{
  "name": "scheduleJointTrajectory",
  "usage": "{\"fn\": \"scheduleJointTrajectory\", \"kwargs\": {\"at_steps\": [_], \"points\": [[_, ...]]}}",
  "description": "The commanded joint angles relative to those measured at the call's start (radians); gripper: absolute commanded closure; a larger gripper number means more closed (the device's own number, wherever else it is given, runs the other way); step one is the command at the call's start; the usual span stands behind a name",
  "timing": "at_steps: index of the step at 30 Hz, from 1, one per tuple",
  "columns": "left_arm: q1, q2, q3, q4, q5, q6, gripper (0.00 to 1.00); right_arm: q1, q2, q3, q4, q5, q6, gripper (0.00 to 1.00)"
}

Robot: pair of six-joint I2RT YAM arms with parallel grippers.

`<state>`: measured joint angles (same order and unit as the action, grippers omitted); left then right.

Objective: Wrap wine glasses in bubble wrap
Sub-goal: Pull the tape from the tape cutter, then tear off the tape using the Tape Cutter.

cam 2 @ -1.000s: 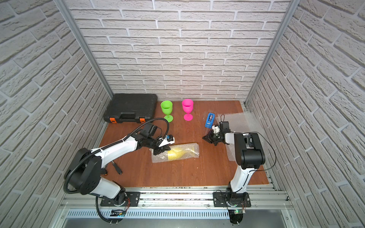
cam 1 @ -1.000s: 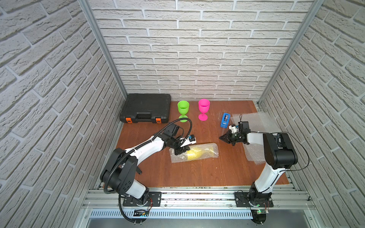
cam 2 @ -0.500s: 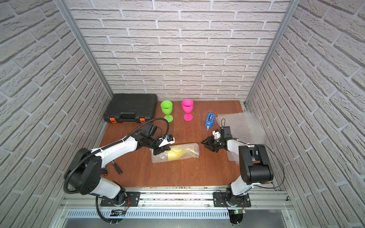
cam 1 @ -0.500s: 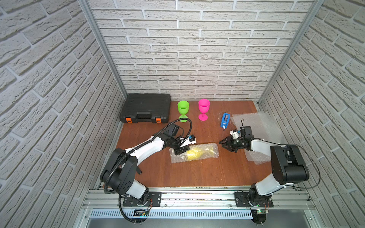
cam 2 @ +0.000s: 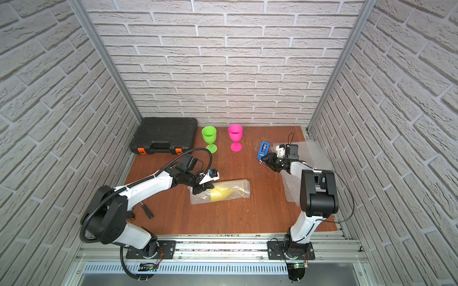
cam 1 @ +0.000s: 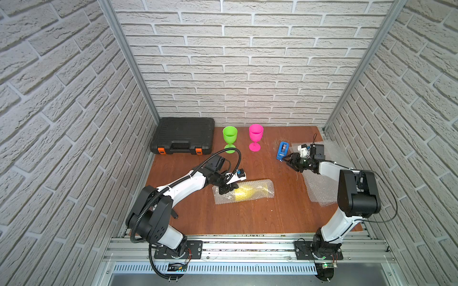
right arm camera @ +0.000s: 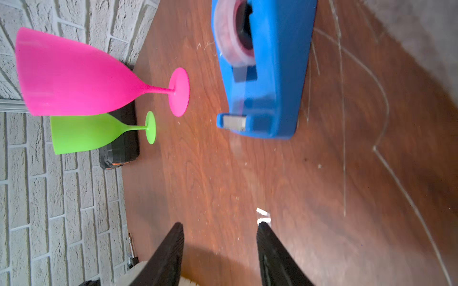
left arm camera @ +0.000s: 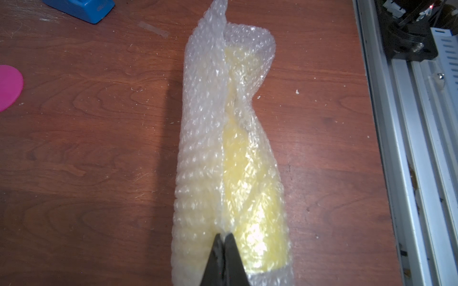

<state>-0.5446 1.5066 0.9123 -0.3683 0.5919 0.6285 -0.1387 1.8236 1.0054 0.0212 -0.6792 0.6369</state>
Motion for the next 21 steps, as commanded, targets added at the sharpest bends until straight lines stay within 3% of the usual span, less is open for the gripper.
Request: {"fn": "scheduleJointTrajectory", "kwargs": {"at_steps": [1, 12, 21], "points": [[-0.003, 0.023, 0.006, -0.045, -0.003, 0.013, 1.00, 0.000, 0.075, 0.049, 0.166, -0.049, 0.031, 0.59], [-0.003, 0.026, 0.008, -0.048, -0.001, 0.013, 1.00, 0.000, 0.203, 0.073, 0.319, -0.105, 0.108, 0.66], [-0.003, 0.023, 0.008, -0.049, -0.004, 0.014, 1.00, 0.000, 0.212, 0.069, 0.307, -0.097, 0.114, 0.84]]}}
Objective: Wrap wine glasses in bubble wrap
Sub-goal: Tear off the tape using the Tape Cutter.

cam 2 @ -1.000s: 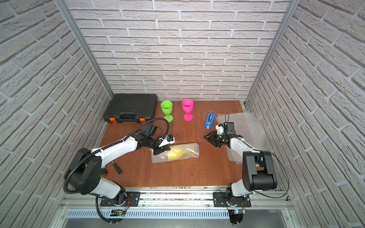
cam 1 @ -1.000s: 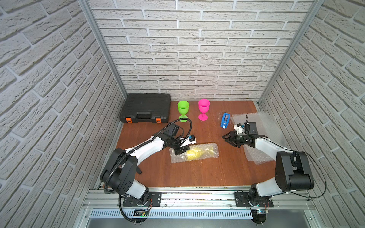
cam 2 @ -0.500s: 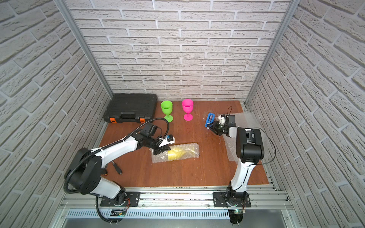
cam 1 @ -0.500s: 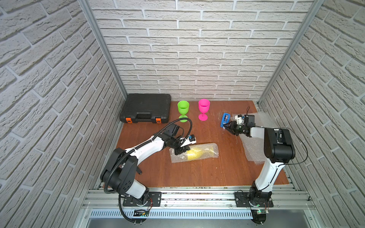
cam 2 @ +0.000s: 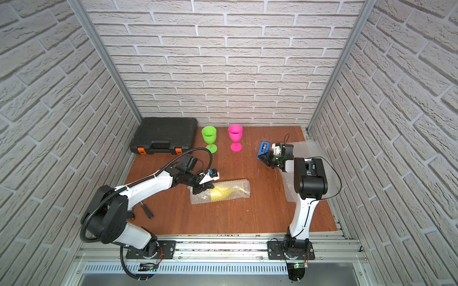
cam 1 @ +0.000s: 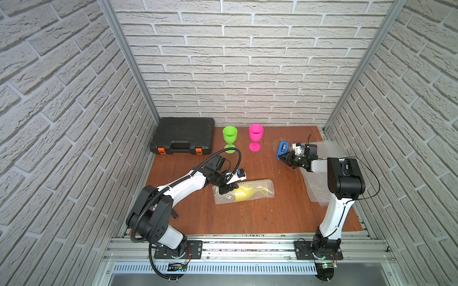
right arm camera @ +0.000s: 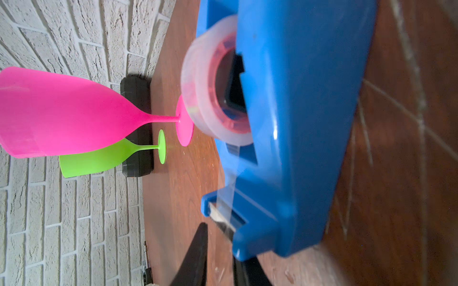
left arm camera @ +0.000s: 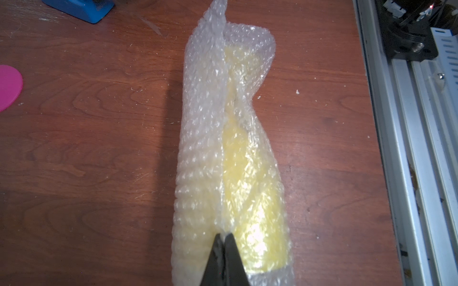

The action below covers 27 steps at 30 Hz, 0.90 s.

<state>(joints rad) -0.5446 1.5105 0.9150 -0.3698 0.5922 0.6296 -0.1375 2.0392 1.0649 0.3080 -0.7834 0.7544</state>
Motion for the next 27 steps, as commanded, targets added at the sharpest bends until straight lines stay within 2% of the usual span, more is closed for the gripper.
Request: {"fn": "scheduleJointTrajectory", "kwargs": {"at_steps": [1, 6, 16, 20, 27], "points": [[-0.003, 0.020, 0.005, -0.046, -0.005, 0.012, 1.00, -0.001, -0.004, 0.009, 0.014, 0.009, -0.007, 0.86], [-0.002, 0.022, 0.005, -0.047, -0.005, 0.013, 1.00, 0.000, -0.013, 0.006, -0.061, 0.027, -0.023, 0.97], [-0.003, 0.025, 0.009, -0.050, -0.005, 0.014, 1.00, 0.019, -0.015, 0.061, -0.375, 0.149, -0.079, 0.97], [-0.002, 0.024, 0.008, -0.053, -0.004, 0.016, 1.00, 0.031, -0.029, 0.074, -0.446, 0.206, -0.086, 0.97], [-0.002, 0.024, 0.009, -0.055, -0.006, 0.016, 1.00, 0.033, -0.090, 0.065, -0.412, 0.223, -0.087, 0.97]]}}
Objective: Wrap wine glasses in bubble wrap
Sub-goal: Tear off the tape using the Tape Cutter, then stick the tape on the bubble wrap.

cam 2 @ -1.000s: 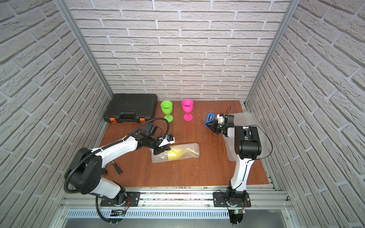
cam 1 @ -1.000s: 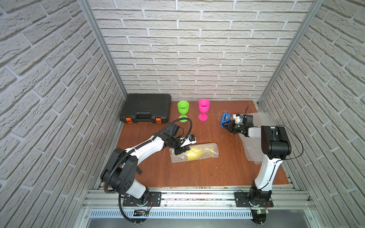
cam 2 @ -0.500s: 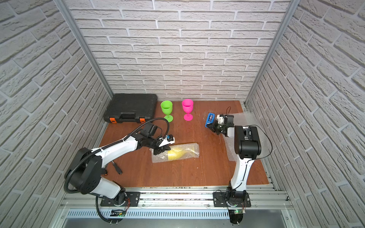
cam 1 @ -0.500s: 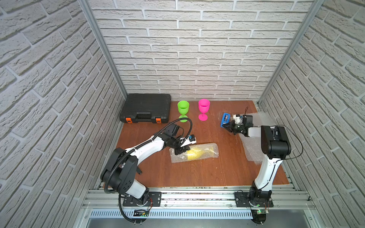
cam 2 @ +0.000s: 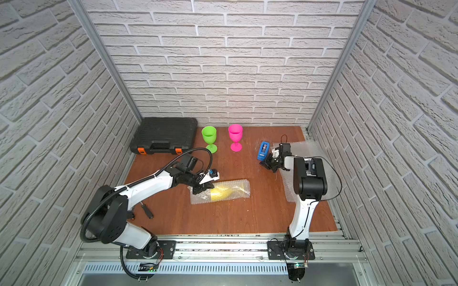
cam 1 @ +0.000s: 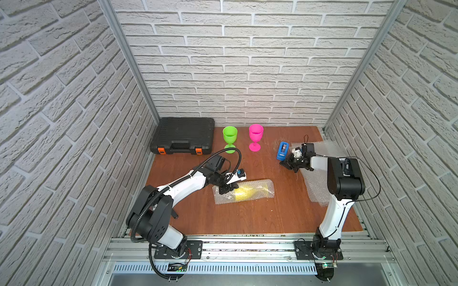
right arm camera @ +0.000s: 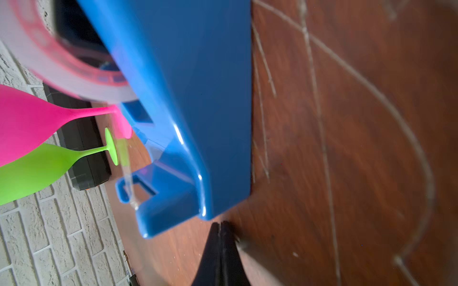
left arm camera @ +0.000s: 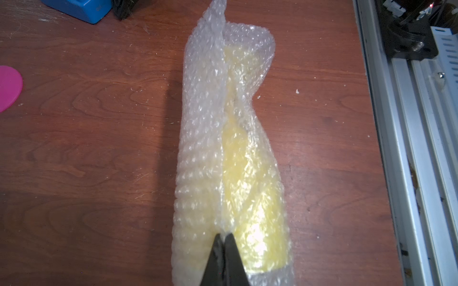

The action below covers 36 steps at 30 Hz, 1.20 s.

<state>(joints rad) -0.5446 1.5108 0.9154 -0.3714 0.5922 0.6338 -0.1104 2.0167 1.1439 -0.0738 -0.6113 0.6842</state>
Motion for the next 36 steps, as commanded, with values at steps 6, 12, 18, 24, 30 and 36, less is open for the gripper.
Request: {"fn": "scheduleJointTrajectory", "kwargs": {"at_steps": [6, 12, 18, 24, 30, 36], "points": [[-0.002, 0.020, 0.007, -0.046, -0.006, 0.008, 1.00, 0.014, -0.206, -0.038, -0.060, 0.064, -0.065, 0.97], [-0.002, 0.022, 0.004, -0.035, -0.008, 0.005, 1.00, 0.049, -0.347, -0.033, -0.218, 0.090, -0.166, 0.97], [-0.003, 0.017, 0.000, -0.029, -0.009, 0.004, 1.00, 0.113, -0.522, -0.034, -0.394, 0.121, -0.208, 0.97], [-0.003, 0.017, -0.002, -0.020, -0.009, 0.000, 1.00, 0.247, -0.695, -0.020, -0.577, 0.178, -0.203, 0.97], [-0.005, 0.019, -0.007, -0.008, -0.010, -0.003, 1.00, 0.433, -0.804, -0.008, -0.677, 0.231, -0.129, 0.97], [-0.005, 0.013, -0.011, -0.005, -0.011, -0.005, 1.00, 0.654, -0.793, -0.045, -0.606, 0.279, -0.013, 0.97]]}}
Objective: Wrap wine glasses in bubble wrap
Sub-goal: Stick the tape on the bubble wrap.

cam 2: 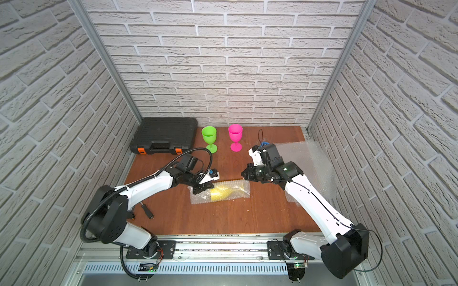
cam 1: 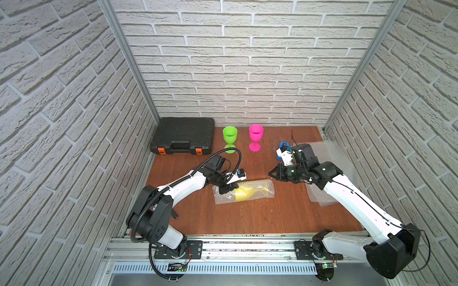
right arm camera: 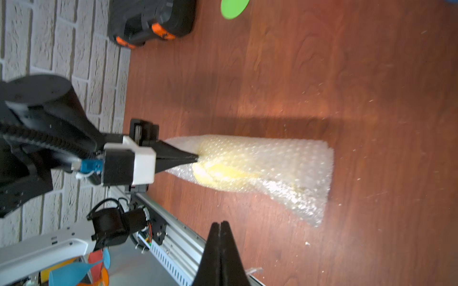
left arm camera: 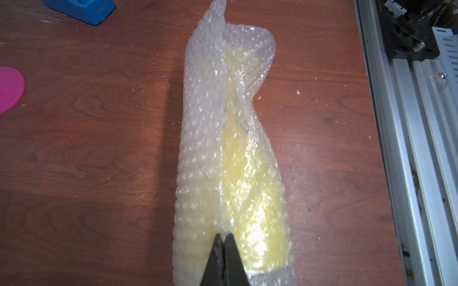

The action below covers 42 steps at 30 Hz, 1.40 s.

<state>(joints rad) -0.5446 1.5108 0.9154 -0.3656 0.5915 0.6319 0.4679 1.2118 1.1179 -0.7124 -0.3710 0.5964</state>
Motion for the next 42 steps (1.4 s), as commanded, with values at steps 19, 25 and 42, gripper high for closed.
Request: {"fn": "scheduleJointTrajectory", "kwargs": {"at_steps": [19, 25, 42], "points": [[-0.013, 0.003, -0.030, 0.016, 0.004, -0.010, 1.00, 0.269, 0.321, 0.021, 0.300, 0.278, 0.134, 0.97], [-0.022, -0.007, -0.038, 0.016, -0.008, -0.011, 1.00, 0.270, 0.383, 0.080, 0.299, 0.327, 0.091, 0.97], [-0.040, -0.042, -0.078, 0.060, -0.039, -0.025, 1.00, 0.267, 0.504, 0.076, 0.324, 0.333, 0.069, 0.97]]}}
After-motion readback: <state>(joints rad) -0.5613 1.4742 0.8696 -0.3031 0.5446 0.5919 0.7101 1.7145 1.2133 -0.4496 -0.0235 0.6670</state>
